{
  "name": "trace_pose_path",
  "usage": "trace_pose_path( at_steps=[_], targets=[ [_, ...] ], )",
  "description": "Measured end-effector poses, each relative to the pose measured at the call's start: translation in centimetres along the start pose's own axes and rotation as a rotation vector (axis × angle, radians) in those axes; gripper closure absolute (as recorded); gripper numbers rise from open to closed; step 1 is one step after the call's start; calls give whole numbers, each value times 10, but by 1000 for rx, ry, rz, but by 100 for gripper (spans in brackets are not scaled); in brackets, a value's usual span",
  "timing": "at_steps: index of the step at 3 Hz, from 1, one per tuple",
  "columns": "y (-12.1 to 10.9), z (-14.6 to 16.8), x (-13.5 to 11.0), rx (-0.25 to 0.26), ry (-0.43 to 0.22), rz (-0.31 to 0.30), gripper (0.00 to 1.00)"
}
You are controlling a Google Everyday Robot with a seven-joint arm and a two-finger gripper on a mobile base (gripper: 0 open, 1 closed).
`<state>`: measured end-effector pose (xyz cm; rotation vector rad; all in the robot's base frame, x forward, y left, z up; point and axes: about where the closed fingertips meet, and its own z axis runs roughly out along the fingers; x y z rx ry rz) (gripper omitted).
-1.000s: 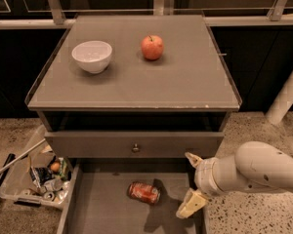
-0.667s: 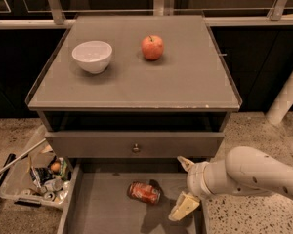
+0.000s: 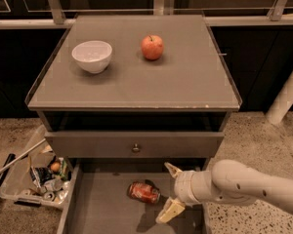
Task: Pick coke can from middle drawer and place on counter
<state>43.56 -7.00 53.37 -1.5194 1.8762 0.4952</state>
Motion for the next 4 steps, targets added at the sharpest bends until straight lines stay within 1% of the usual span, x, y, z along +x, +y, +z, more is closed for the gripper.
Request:
trace_pose_path(
  at_steps=[1, 2, 3, 4],
  targets=[
    [4, 31, 4, -21, -58, -5, 0],
    [5, 59, 10, -38, -86, 4, 0],
    [2, 88, 22, -40, -69, -3, 0],
    [-11, 111, 35, -13, -41, -12, 0]
  ],
)
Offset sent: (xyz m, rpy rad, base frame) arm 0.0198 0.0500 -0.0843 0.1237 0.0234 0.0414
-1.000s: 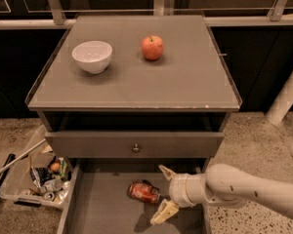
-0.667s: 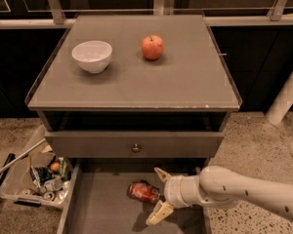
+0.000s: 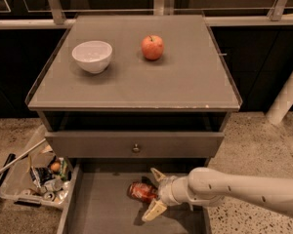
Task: Pick coke can from middle drawer and place on counter
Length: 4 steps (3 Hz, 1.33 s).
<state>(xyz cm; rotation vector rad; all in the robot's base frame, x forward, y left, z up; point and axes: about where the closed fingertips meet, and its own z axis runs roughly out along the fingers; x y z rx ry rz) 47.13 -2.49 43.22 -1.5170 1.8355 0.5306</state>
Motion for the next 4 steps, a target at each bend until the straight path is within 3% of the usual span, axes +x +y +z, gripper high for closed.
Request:
trace_pose_path(
  at_steps=[3, 4],
  targets=[
    [-5, 49, 32, 12, 40, 24, 0],
    [-5, 49, 33, 12, 40, 24, 19]
  ],
)
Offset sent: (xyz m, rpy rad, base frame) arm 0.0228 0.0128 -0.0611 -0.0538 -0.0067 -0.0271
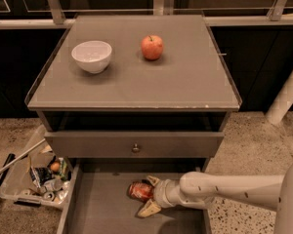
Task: Pick coke can from middle drawer and place on counter
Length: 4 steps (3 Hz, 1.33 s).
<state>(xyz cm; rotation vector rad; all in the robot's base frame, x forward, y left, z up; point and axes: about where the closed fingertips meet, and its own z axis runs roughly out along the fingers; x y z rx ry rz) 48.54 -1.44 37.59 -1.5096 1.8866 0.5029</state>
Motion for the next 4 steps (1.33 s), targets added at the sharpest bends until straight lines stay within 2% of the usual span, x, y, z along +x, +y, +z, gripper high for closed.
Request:
trace_pose_path(
  at_steps=[3, 4],
  targets=[
    [0, 0, 0, 0, 0, 0, 89],
    [0, 0, 0, 0, 0, 0, 100]
  ],
)
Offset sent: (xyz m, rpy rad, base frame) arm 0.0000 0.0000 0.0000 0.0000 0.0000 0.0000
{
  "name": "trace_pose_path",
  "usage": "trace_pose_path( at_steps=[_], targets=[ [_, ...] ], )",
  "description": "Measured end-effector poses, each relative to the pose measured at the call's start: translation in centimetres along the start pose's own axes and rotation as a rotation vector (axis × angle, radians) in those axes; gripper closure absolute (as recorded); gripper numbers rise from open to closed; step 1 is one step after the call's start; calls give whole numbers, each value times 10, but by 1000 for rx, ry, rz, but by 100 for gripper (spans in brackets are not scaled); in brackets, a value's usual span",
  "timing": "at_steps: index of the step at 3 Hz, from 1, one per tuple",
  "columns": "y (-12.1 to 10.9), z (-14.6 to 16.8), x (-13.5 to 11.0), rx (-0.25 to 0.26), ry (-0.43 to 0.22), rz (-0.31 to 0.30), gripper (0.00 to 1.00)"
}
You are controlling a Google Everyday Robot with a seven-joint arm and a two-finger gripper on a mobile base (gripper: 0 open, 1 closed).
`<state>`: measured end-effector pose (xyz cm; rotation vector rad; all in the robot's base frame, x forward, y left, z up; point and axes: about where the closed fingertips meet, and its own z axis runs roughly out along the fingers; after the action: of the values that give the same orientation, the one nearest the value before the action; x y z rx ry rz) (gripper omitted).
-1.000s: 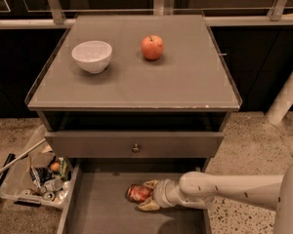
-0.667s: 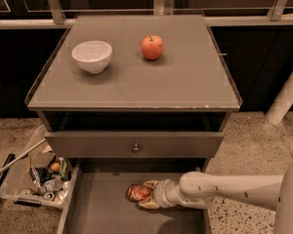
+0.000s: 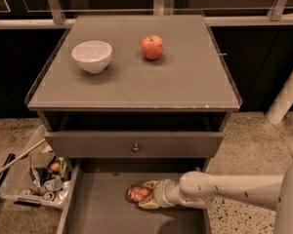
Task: Pick coke can from middle drawer and place on counter
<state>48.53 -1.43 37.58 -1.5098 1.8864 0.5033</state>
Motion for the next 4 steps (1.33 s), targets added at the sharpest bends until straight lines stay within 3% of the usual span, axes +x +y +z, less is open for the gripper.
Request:
trace_pose_path(
  at_steps=[2, 4],
  targets=[
    [1, -15, -7, 3, -7, -14, 100],
    [3, -82, -41, -12, -31, -88, 100]
  ],
)
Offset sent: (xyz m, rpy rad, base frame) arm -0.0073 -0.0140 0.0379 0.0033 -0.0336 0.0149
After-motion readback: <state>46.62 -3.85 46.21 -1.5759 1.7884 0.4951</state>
